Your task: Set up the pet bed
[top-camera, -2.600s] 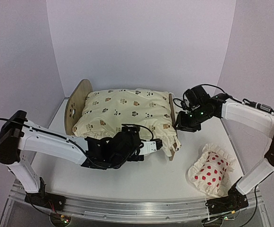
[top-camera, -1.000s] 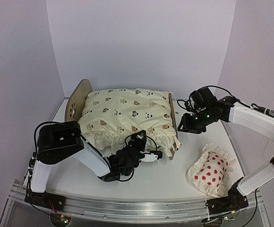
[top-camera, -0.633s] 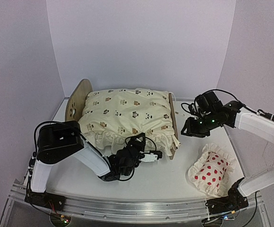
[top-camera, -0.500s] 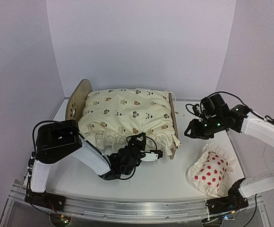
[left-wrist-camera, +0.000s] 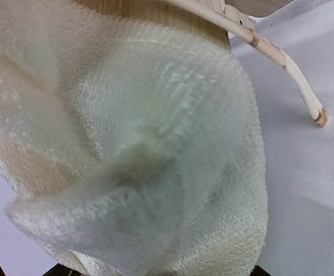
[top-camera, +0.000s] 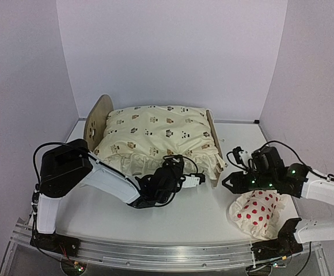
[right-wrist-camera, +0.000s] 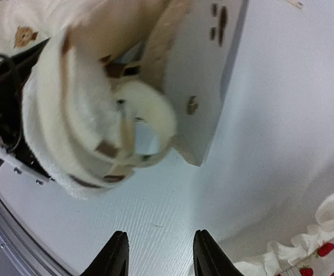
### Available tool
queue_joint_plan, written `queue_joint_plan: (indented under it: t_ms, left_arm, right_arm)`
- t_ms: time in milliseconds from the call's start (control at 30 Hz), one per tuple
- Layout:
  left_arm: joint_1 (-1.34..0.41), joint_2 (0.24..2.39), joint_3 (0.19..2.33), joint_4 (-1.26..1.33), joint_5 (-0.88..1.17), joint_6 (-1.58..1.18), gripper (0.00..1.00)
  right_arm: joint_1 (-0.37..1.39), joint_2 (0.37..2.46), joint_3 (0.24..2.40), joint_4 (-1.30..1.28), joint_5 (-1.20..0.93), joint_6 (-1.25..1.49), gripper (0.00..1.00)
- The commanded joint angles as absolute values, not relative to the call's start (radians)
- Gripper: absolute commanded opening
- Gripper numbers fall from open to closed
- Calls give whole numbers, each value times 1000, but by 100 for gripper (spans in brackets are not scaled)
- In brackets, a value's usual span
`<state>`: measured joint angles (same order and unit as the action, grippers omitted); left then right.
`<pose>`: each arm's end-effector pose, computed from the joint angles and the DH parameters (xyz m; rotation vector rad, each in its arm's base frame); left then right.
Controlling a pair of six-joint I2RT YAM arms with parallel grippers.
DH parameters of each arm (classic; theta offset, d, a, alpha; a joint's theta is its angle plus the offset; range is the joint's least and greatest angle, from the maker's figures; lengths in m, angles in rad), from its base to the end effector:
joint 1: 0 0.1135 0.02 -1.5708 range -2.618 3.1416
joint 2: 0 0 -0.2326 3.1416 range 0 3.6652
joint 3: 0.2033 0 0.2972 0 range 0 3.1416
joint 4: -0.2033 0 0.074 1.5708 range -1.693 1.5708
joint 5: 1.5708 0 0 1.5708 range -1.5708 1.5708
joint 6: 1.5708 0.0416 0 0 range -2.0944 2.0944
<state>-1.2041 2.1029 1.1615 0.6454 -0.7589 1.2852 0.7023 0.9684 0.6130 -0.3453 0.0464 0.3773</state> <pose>0.1908 -0.4168 0.0836 1.5129 1.0648 0.7602 0.2076 0.1731 0.1856 -0.3512 2.2970 0.5088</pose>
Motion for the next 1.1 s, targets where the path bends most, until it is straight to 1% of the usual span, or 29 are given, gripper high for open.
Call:
queue_joint_plan:
  t_ms: [0, 100, 167, 267, 400, 533, 633, 833, 933, 1067]
  left_arm:
    - [-1196, 2002, 1296, 646, -749, 1287, 47]
    - [-1192, 2001, 1330, 621, -739, 1264, 47]
    - [-1191, 1998, 1345, 603, -732, 1251, 48]
    - [-1190, 1995, 1354, 590, -725, 1244, 48]
    - [-1186, 1986, 1353, 579, -715, 1226, 48]
    - [-1177, 1964, 1362, 545, -701, 1190, 48]
    - [-1171, 1948, 1377, 513, -691, 1163, 48]
    - [-1144, 1925, 1397, 504, -684, 1123, 47]
    - [-1131, 1913, 1406, 492, -678, 1090, 47]
    - [-1125, 1911, 1423, 484, -665, 1081, 47]
  right_arm:
    - [824, 980, 544, -61, 136, 239, 43]
    - [867, 1019, 466, 132, 183, 185, 45]
    - [884, 1054, 392, 304, 216, 147, 46]
    - [908, 1147, 286, 637, 299, 78, 46]
    - [927, 1352, 239, 986, 402, -57, 46]
    - [933, 1570, 248, 1251, 528, -171, 43]
    - [934, 1635, 275, 1285, 551, -194, 42]
    - [934, 1653, 318, 1286, 639, -236, 41]
    - [933, 1654, 337, 1286, 672, -294, 41]
    - [932, 1716, 405, 1287, 727, -380, 40]
